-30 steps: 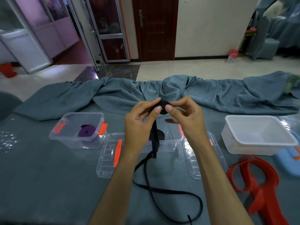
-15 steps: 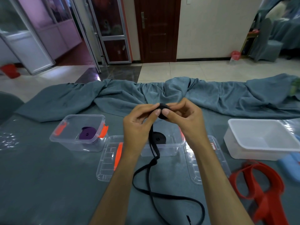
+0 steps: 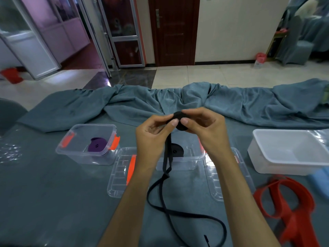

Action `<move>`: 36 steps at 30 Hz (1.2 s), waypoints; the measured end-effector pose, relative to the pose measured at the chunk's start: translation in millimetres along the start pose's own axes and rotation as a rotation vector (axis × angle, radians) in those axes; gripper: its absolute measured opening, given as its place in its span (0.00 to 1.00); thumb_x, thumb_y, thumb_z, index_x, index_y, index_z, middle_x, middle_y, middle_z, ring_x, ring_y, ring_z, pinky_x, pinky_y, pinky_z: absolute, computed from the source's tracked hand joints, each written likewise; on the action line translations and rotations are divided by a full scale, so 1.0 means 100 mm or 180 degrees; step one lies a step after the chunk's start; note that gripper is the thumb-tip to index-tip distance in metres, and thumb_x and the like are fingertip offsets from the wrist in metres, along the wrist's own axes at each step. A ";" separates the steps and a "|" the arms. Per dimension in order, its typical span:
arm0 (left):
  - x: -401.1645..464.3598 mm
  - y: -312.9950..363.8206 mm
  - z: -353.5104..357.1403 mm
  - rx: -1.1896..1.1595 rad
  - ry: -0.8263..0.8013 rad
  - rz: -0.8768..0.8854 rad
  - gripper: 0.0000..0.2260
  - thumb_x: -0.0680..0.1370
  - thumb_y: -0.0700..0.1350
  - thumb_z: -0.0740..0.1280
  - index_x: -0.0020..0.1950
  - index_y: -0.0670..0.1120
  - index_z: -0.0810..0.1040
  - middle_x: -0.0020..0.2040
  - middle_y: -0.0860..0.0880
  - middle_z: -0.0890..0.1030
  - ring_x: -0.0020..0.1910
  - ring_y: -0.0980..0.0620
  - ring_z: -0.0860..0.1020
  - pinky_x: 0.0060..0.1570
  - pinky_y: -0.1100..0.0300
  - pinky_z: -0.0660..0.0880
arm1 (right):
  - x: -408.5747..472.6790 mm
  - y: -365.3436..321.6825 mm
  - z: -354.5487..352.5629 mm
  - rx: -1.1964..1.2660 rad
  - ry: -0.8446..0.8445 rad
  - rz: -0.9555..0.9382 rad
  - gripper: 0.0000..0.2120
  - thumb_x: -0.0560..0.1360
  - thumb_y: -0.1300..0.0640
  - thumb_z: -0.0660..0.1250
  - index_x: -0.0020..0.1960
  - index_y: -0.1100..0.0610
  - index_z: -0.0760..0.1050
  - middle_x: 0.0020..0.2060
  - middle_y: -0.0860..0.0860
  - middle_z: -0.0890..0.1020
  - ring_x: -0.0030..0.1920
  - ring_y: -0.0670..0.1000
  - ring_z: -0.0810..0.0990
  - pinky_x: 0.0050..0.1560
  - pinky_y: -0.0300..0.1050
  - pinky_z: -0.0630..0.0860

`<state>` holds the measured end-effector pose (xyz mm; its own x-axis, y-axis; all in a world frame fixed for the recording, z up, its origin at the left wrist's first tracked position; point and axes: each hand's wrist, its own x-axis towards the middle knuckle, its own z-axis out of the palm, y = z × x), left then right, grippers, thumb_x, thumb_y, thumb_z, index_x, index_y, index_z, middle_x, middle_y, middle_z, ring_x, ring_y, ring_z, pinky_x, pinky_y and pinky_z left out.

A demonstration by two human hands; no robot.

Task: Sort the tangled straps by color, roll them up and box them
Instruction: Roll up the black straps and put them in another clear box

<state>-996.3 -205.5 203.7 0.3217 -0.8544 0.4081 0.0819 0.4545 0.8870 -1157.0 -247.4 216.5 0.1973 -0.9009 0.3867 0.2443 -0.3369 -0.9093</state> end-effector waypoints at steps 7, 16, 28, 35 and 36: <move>0.07 0.05 -0.15 0.0575 -0.0388 0.0251 0.10 0.77 0.42 0.78 0.58 0.51 0.87 0.54 0.50 0.88 0.56 0.49 0.87 0.58 0.56 0.83 | -0.07 0.01 0.03 0.0135 0.0092 0.0280 0.11 0.75 0.62 0.79 0.51 0.62 0.78 0.44 0.54 0.88 0.49 0.58 0.89 0.49 0.54 0.87; 0.08 0.14 -0.15 0.0313 -0.0698 0.0139 0.12 0.77 0.38 0.78 0.59 0.46 0.87 0.55 0.46 0.88 0.58 0.47 0.86 0.59 0.58 0.82 | -0.11 -0.10 0.02 0.0058 0.0146 0.0049 0.10 0.73 0.60 0.81 0.46 0.55 0.80 0.45 0.56 0.88 0.50 0.58 0.89 0.50 0.57 0.87; 0.01 0.26 -0.09 0.0299 -0.0431 0.0297 0.10 0.75 0.41 0.80 0.55 0.51 0.87 0.51 0.48 0.89 0.54 0.49 0.87 0.55 0.61 0.82 | -0.21 -0.17 0.03 0.0003 -0.0001 0.0148 0.11 0.73 0.60 0.81 0.47 0.52 0.79 0.41 0.53 0.87 0.47 0.58 0.89 0.51 0.58 0.87; -0.01 0.28 -0.09 0.0358 -0.0712 0.0415 0.11 0.77 0.38 0.77 0.59 0.45 0.87 0.55 0.47 0.87 0.56 0.49 0.86 0.58 0.62 0.81 | -0.27 -0.25 0.02 0.0075 0.0104 -0.0007 0.09 0.74 0.61 0.79 0.49 0.54 0.81 0.44 0.53 0.89 0.47 0.54 0.89 0.49 0.48 0.86; -0.02 0.28 -0.10 0.0402 -0.0669 0.0422 0.10 0.77 0.39 0.77 0.57 0.46 0.87 0.53 0.48 0.88 0.55 0.50 0.87 0.56 0.62 0.81 | -0.27 -0.24 0.02 0.0036 0.0082 0.0076 0.10 0.73 0.61 0.80 0.46 0.55 0.79 0.42 0.54 0.88 0.45 0.55 0.89 0.48 0.51 0.87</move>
<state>-985.4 -189.0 225.3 0.1179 -0.8291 0.5466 -0.0703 0.5421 0.8374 -1166.7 -214.4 228.5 0.1786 -0.9154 0.3608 0.2505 -0.3123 -0.9164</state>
